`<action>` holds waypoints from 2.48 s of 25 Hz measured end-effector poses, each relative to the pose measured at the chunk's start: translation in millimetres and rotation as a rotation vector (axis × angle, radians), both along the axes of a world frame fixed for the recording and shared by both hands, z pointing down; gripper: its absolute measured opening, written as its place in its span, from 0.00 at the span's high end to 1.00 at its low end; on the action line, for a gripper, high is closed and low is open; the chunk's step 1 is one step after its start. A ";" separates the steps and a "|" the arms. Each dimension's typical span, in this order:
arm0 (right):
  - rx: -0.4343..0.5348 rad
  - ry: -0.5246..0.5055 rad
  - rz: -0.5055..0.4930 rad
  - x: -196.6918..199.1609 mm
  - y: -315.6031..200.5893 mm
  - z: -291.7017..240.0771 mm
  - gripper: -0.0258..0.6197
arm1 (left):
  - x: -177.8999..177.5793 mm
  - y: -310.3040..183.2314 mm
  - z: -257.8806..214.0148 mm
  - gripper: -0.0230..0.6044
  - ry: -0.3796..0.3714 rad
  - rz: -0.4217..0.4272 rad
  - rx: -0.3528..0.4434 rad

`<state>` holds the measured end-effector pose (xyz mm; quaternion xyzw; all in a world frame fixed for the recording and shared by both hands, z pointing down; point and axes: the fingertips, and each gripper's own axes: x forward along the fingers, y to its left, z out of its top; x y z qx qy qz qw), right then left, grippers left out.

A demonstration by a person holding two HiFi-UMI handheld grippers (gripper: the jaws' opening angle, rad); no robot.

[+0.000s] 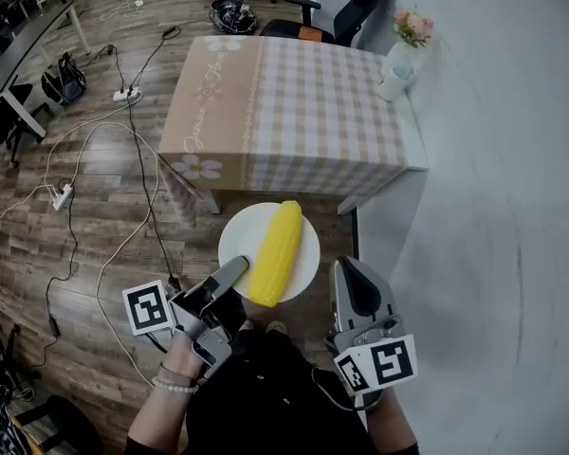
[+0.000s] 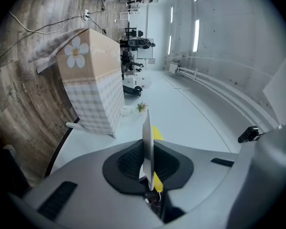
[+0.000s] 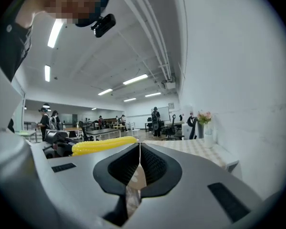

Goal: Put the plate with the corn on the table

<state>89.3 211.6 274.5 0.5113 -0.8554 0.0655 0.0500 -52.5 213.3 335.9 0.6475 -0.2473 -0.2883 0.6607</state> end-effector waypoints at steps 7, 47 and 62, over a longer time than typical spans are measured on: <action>-0.252 -0.374 -0.025 -3.4 0.4 21.6 0.89 | -3.9 -0.7 -0.2 0.91 0.003 -0.013 0.001; -0.521 -0.913 -0.144 -73.0 13.4 38.1 0.84 | -32.7 -3.4 -2.7 0.91 -0.021 0.024 0.043; -0.519 -0.915 -0.142 -74.1 4.6 44.9 0.84 | -32.8 -13.0 7.3 0.91 -0.012 0.031 0.030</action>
